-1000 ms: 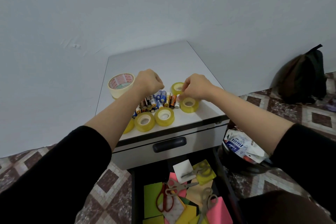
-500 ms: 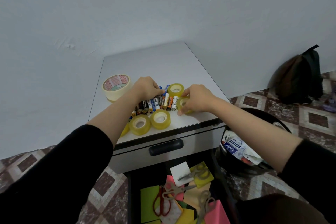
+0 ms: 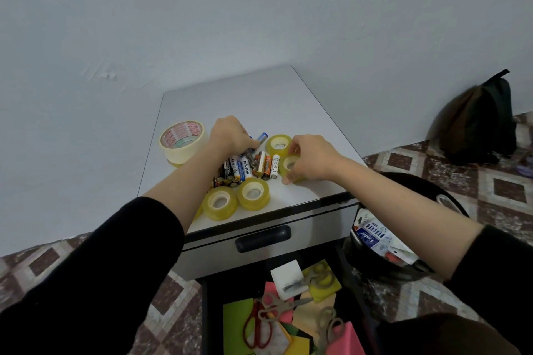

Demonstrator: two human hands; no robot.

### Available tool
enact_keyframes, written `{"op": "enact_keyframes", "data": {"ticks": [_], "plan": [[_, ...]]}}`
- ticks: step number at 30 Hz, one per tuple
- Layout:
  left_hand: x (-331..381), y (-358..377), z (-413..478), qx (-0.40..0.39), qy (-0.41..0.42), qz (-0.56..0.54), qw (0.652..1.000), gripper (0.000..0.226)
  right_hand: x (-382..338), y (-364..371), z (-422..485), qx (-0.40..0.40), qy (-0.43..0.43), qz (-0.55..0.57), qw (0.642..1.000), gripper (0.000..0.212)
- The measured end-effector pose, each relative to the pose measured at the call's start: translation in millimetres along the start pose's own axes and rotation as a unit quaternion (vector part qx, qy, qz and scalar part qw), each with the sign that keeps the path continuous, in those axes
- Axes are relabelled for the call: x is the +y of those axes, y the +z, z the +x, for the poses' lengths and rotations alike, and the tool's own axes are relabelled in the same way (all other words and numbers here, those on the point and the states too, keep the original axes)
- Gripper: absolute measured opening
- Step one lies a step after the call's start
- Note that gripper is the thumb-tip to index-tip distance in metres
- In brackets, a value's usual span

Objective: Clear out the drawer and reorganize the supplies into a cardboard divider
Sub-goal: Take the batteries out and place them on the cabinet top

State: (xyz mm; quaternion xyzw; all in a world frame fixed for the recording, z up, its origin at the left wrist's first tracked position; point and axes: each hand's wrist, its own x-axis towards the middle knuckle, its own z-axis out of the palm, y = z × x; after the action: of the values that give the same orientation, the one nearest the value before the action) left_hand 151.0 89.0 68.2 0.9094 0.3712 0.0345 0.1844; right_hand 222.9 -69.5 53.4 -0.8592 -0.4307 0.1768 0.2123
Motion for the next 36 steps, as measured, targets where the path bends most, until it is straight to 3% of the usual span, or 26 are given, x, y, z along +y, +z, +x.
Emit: {"op": "enact_keyframes", "data": {"ticks": [3,11,19,24,30,36], "plan": [[1,-10,-5,0.020,-0.033,-0.026,0.999,0.024,-1,0,0,0.002,0.001,-0.001,1.000,0.065],[23,-25,-25,-0.026,-0.059,-0.004,0.998,0.034,-4,0,-1,0.006,0.004,-0.003,1.000,0.063],[34,-17,-38,-0.047,-0.046,0.098,0.993,0.037,-4,0,-2,0.008,0.004,-0.001,1.000,0.064],[34,-23,-37,-0.117,-0.109,0.026,0.987,0.027,-3,1,-1,0.010,0.006,0.000,1.000,0.064],[35,-26,-46,-0.131,-0.052,0.124,0.982,0.036,-3,1,-1,0.014,0.002,-0.008,1.000,0.063],[38,-26,-51,-0.154,-0.037,0.113,0.981,0.033,-3,0,-1,0.016,0.003,-0.003,1.000,0.064]]}}
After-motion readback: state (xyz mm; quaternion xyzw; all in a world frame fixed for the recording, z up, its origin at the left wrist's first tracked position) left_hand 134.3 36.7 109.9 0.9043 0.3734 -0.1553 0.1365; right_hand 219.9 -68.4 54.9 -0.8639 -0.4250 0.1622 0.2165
